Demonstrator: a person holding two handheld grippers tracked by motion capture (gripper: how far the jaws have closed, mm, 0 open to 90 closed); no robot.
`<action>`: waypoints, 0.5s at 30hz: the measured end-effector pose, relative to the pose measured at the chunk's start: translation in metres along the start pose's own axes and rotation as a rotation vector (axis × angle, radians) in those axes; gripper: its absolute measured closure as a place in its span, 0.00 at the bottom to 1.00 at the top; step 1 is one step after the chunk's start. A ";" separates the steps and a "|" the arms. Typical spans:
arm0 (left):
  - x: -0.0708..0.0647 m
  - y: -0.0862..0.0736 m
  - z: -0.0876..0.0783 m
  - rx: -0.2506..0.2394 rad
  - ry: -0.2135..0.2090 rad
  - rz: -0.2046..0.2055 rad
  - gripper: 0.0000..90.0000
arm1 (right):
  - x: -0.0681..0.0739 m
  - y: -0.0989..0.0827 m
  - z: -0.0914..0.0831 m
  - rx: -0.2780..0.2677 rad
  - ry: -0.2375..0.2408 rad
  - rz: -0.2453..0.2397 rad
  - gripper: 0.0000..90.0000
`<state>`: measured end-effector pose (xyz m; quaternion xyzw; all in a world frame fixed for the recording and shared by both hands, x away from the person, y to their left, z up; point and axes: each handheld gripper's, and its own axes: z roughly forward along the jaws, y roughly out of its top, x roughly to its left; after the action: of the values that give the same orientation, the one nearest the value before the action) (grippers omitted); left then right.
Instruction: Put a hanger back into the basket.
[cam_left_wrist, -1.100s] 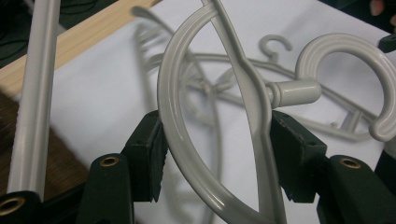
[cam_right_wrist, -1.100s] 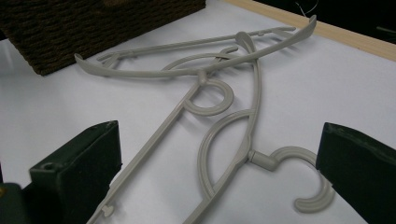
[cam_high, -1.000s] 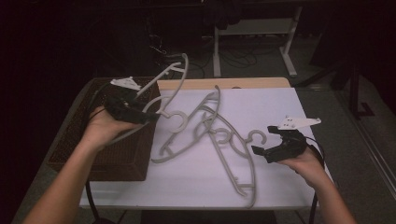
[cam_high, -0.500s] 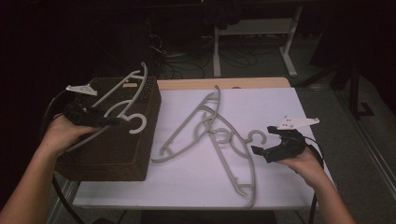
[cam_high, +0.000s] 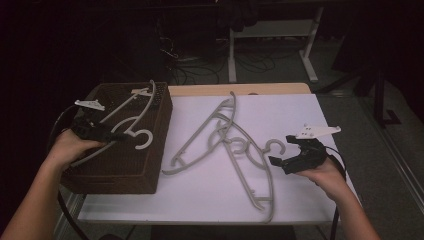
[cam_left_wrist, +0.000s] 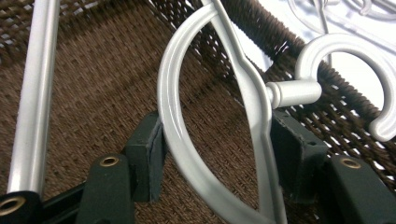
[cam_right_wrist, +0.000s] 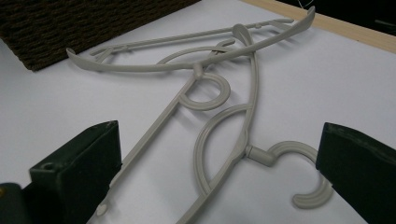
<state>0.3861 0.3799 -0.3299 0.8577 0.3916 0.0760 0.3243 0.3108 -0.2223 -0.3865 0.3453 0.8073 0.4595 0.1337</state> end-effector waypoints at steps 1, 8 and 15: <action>0.000 -0.001 0.005 0.010 -0.001 -0.002 0.46 | 0.000 0.000 0.000 0.000 0.000 0.000 0.00; 0.003 -0.003 0.014 0.034 -0.016 -0.003 0.46 | -0.001 0.000 -0.001 -0.003 -0.001 0.000 0.00; 0.014 -0.009 0.014 -0.017 0.007 -0.018 0.31 | -0.001 0.000 -0.002 -0.005 -0.002 0.002 0.00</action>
<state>0.3953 0.3880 -0.3484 0.8512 0.3996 0.0795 0.3309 0.3105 -0.2239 -0.3859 0.3461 0.8058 0.4611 0.1350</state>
